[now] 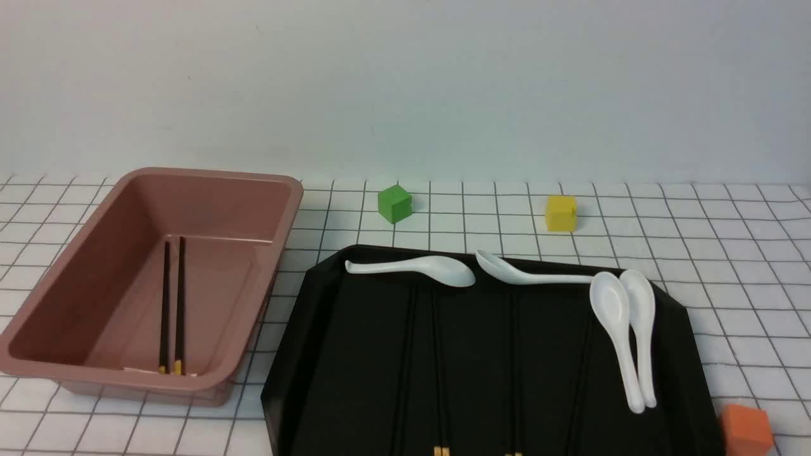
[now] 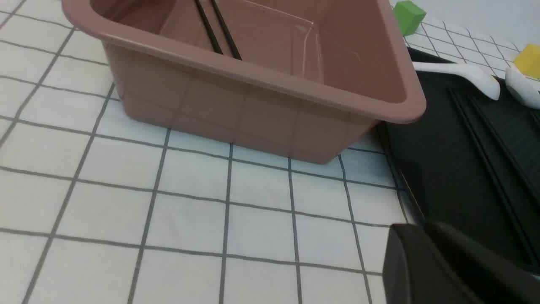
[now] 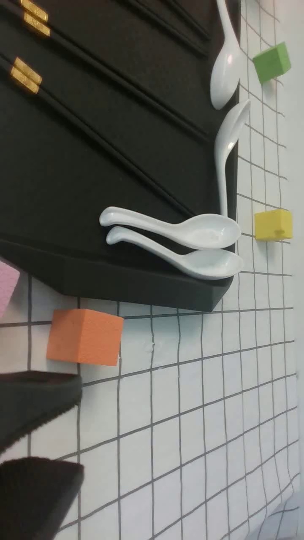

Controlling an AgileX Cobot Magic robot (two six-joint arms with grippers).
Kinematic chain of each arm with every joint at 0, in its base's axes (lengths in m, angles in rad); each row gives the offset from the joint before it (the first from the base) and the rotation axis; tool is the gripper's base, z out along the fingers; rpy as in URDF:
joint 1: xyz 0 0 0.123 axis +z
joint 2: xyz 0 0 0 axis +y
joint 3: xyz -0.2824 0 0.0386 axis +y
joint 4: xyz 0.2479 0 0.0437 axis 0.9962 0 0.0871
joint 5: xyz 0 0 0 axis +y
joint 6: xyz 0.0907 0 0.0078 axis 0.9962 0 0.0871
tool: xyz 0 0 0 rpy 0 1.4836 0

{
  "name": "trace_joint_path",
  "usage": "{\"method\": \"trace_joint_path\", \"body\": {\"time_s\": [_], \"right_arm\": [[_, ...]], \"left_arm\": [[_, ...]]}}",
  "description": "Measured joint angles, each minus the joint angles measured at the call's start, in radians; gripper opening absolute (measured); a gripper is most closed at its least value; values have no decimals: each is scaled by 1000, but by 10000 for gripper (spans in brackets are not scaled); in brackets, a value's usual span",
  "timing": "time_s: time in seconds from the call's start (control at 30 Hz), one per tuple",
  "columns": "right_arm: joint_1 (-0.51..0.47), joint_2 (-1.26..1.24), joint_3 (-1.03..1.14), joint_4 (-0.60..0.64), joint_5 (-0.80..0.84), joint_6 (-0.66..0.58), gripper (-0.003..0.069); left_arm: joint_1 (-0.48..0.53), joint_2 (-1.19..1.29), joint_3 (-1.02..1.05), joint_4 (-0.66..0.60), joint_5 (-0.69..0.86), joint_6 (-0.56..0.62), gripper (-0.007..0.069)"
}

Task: On white black tablecloth take chopsticks from black tray and put them in box.
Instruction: 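Reach over to the black tray and grasp a pair of chopsticks with the left gripper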

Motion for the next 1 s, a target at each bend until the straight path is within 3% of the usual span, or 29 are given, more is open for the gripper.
{"method": "trace_joint_path", "body": {"time_s": [1.0], "right_arm": [[0,0,0,0,0,0,240]], "left_arm": [[0,0,0,1,0,0,78]]}}
